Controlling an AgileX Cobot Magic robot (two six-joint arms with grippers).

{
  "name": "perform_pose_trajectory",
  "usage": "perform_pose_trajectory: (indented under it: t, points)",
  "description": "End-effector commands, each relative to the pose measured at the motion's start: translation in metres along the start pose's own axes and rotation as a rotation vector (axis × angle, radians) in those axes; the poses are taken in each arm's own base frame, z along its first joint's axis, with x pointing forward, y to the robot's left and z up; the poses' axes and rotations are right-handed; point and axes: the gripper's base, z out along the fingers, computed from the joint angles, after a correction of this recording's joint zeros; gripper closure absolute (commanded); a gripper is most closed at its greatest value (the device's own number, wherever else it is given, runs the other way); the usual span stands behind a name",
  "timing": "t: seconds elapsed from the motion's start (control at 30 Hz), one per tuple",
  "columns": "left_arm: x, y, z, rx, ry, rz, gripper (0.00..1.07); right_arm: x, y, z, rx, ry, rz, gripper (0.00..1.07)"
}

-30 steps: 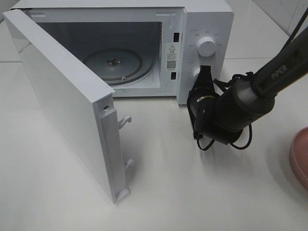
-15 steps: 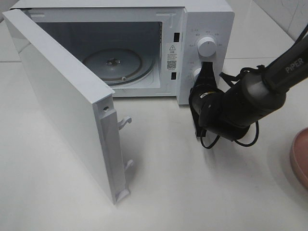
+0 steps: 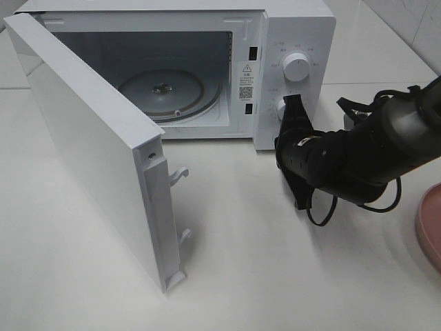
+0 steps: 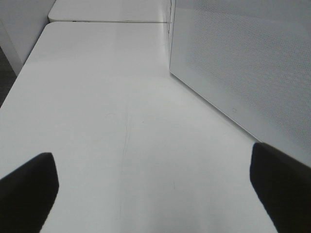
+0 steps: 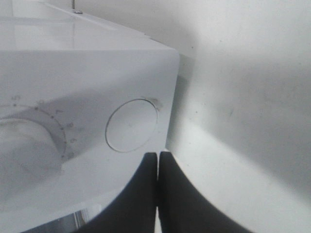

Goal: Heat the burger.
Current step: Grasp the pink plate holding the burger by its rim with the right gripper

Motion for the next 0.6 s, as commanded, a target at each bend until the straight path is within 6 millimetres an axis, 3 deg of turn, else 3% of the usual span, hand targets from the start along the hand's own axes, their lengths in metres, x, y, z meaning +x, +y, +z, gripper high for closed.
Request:
perform_pose_trajectory:
  t: [0.03,0.37,0.6]
  points:
    - [0.002,0.0,-0.002,-0.002,-0.018,-0.006,0.07,-0.004,-0.001,-0.017,0.035,0.034,-0.103,1.07]
    - [0.002,0.0,-0.002,-0.002,-0.018,-0.006,0.07,-0.01,-0.003,-0.049,0.103,0.135,-0.365,1.07]
    - [0.002,0.0,-0.002,-0.002,-0.018,-0.006,0.07,-0.002,-0.001,-0.071,0.152,0.331,-0.71,1.07]
